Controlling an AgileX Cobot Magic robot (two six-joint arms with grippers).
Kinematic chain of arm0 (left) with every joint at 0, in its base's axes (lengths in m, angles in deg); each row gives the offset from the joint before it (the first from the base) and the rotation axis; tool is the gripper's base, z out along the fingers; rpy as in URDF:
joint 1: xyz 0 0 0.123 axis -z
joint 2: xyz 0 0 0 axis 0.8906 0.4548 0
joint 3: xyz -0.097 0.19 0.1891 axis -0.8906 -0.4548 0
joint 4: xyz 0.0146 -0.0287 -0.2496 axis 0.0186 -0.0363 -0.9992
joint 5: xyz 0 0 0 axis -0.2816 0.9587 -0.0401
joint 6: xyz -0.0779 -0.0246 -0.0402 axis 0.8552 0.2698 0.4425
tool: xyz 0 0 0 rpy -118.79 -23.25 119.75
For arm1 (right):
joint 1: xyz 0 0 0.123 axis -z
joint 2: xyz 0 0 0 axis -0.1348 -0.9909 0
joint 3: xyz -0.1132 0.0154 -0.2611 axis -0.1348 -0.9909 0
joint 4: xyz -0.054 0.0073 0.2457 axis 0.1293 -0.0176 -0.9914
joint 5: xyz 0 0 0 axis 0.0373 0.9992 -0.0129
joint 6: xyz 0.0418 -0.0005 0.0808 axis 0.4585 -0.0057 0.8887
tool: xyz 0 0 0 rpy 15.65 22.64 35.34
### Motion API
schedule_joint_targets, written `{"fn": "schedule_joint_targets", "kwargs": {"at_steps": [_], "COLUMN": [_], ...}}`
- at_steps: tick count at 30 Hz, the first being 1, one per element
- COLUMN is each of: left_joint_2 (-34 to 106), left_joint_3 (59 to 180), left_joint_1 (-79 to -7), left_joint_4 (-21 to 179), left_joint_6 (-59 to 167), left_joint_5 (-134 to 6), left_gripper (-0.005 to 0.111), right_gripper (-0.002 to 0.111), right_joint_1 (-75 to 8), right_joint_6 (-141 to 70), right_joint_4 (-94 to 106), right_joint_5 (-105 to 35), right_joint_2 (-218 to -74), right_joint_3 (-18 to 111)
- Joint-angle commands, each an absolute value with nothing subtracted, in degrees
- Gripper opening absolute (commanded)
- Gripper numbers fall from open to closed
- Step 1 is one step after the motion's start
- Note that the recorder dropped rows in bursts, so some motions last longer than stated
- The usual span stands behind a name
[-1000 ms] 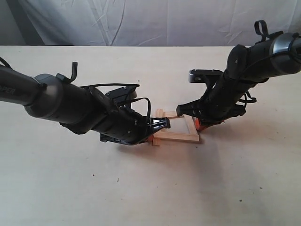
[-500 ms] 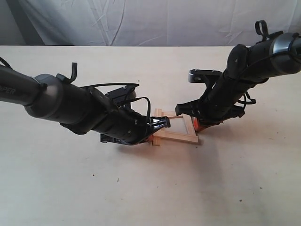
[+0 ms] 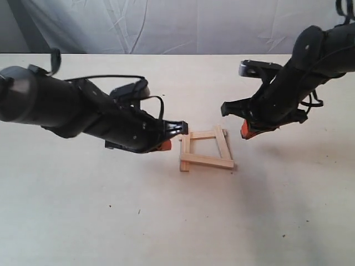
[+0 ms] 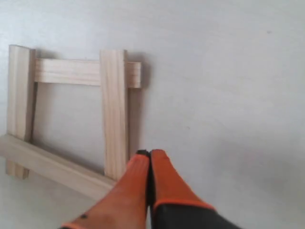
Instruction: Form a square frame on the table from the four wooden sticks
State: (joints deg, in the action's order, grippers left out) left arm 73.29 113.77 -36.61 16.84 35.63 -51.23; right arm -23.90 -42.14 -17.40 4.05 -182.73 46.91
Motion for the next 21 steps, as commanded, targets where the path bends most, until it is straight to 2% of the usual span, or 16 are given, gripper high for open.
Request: {"fn": "schedule_joint_targets", "kwargs": {"at_steps": [1,5,10,21], "left_joint_2": [67.8,62.4,51.6,19.9], "left_joint_3": [113.7,113.7,110.5,95.9], "left_joint_1": [-42.1,-46.5,-48.0,-48.0], "left_joint_4": [22.9,37.7,59.5,67.4], "left_joint_6": [37.5,46.6,63.0,65.5], "left_joint_5": [-45.3,-40.0,-38.7,-42.2], "left_gripper": [0.0,0.0,0.0,0.0], "right_gripper": [0.0,0.0,0.0,0.0], "right_joint_1": [-20.2,-19.7,-19.7,-19.7], "right_joint_6": [-42.6,-41.7,-39.9,-39.8], "right_joint_4": [-14.3,-9.6,-6.2,-3.5], "right_joint_5": [10.0,8.9,8.1,2.7], "right_joint_2": [-177.7,-170.0,-157.7,-123.6], "right_joint_3": [46.1,41.2,34.4,20.1]}}
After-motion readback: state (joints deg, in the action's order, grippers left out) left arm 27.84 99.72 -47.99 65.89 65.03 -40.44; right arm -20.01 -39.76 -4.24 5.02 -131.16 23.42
